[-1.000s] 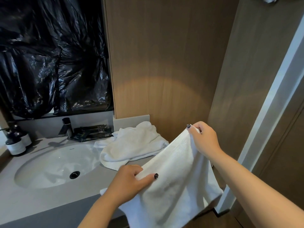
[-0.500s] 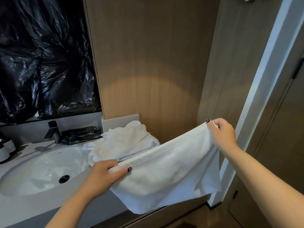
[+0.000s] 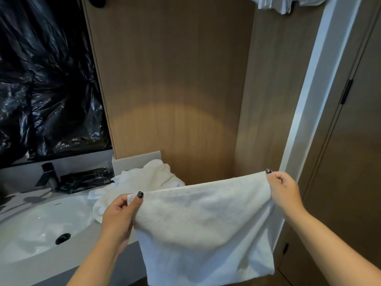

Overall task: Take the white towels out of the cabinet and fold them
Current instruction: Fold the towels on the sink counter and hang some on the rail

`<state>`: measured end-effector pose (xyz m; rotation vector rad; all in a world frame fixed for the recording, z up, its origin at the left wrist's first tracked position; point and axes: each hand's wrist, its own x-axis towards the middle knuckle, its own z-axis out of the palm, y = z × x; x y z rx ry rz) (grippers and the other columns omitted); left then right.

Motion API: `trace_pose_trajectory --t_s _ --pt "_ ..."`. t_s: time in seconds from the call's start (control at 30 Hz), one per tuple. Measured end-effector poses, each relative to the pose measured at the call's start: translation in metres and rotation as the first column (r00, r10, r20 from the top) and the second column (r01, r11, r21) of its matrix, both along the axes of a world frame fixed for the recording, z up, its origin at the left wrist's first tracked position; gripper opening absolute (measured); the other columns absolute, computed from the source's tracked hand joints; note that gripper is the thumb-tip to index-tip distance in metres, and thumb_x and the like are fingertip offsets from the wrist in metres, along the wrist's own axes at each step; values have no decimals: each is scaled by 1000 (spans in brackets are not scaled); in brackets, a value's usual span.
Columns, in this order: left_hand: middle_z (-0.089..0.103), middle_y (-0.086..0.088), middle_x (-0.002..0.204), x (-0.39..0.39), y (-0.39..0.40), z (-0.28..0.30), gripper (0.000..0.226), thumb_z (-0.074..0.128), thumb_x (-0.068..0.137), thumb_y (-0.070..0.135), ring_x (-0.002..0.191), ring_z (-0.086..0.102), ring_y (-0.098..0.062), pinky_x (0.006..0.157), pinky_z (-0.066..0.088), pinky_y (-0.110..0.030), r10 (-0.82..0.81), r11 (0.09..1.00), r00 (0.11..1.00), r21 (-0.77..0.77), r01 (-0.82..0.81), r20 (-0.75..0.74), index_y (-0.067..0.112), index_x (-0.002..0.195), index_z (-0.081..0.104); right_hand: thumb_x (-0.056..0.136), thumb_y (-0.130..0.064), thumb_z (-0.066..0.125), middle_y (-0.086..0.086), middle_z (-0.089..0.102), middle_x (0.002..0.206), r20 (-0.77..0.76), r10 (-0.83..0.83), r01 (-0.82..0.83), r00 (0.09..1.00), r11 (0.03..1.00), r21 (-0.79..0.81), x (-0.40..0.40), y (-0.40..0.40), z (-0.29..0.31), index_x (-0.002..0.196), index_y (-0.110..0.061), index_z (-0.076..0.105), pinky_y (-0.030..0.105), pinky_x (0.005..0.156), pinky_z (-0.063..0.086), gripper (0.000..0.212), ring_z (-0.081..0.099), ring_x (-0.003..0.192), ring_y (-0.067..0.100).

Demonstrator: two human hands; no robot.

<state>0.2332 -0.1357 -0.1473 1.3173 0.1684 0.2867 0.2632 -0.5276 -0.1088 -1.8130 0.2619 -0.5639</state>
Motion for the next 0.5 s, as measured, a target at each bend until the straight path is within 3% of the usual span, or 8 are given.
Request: trace_pose_trajectory --t_s 0.13,0.27,0.4,0.5 --pt "70 -17 109 11 -9 4 25 77 76 28 100 62 -28 92 49 -45 78 997 997 5 -78 14 11 93 73 97 -31 56 3 56 75 62 11 -9 998 999 -32 -10 -11 4 86 -13 63 31 59 39 22 50 69 15" --pt "76 1 96 6 -15 0 9 76 77 28 99 68 -22 80 54 -33 124 983 987 123 -137 107 24 85 78 101 -37 48 -6 45 65 111 5 5 994 996 -92 -15 -20 3 87 -16 57 26 53 31 27 40 55 4" --pt "76 11 95 -11 -18 -11 16 76 69 41 92 70 -8 81 54 -30 145 956 980 235 -174 136 37 84 79 104 -34 41 -3 51 76 128 7 7 992 994 -105 -22 -21 -8 88 -22 53 28 57 36 23 46 67 11" --pt "76 14 90 -21 -11 -17 17 77 64 46 84 69 0 70 55 -14 182 921 971 317 -224 157 42 81 78 104 -30 40 -2 51 76 93 9 -3 996 998 -67 -26 -14 -23 88 -19 52 28 56 34 23 45 67 11"
